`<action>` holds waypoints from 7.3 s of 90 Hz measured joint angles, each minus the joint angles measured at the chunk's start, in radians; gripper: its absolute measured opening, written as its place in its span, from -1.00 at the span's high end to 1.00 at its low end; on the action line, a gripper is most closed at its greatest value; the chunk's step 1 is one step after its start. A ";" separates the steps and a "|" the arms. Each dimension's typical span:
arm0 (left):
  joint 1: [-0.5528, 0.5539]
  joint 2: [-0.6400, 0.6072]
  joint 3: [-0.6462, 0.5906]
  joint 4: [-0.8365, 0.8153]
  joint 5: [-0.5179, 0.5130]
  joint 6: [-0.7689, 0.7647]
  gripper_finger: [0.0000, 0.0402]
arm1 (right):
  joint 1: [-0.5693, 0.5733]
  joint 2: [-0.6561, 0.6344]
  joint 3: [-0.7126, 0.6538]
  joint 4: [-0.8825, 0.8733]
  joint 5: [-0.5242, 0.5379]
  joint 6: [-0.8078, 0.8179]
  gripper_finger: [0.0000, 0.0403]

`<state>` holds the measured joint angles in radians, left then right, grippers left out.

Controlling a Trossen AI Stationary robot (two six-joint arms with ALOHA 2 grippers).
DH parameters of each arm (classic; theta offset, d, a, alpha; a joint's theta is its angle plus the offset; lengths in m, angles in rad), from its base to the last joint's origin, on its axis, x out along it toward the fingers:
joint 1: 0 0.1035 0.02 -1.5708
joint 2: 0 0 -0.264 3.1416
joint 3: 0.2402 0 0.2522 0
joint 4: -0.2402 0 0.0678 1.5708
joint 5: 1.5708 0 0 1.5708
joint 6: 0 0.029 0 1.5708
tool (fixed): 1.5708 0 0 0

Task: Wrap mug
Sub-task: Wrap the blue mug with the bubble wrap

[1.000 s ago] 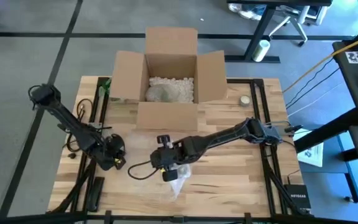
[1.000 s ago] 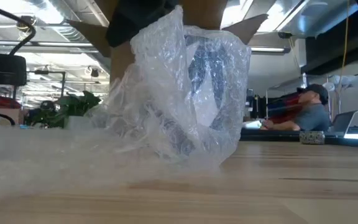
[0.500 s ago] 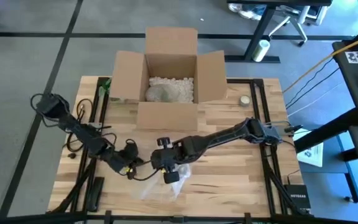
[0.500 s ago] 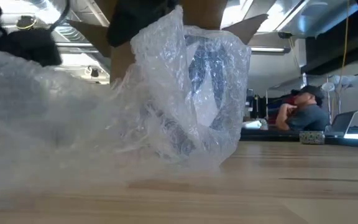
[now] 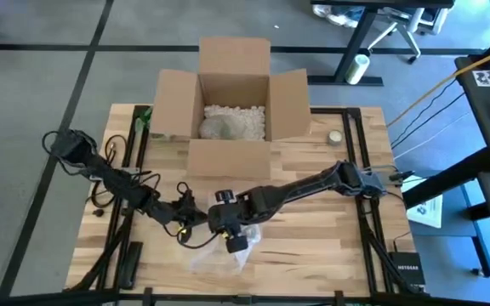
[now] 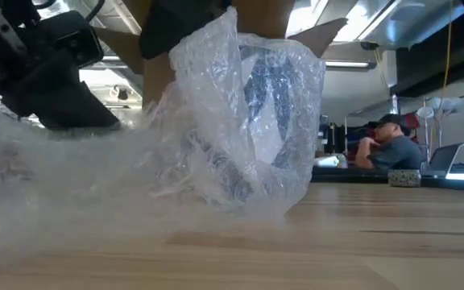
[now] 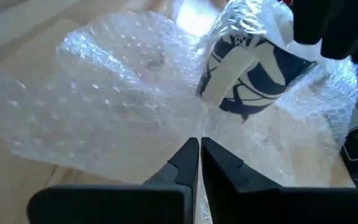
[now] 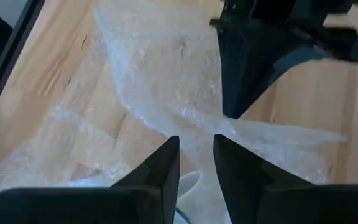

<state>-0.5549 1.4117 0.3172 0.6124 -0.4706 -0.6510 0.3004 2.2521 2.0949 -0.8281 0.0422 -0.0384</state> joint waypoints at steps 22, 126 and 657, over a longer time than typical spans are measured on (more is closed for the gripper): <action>0.000 0.000 0.000 0.000 0.000 0.005 1.00 | -0.018 0.061 0.000 0.038 -0.036 -0.022 0.58; -0.003 -0.008 0.000 0.009 0.045 0.028 1.00 | -0.072 0.138 0.002 0.046 -0.087 -0.035 1.00; 0.097 -0.157 0.055 0.075 0.334 0.262 1.00 | 0.156 -0.013 0.090 -0.462 -0.045 0.505 1.00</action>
<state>-0.4583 1.2549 0.3721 0.6876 -0.1368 -0.3885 0.4566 2.2395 2.1852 -1.2898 -0.0032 0.4668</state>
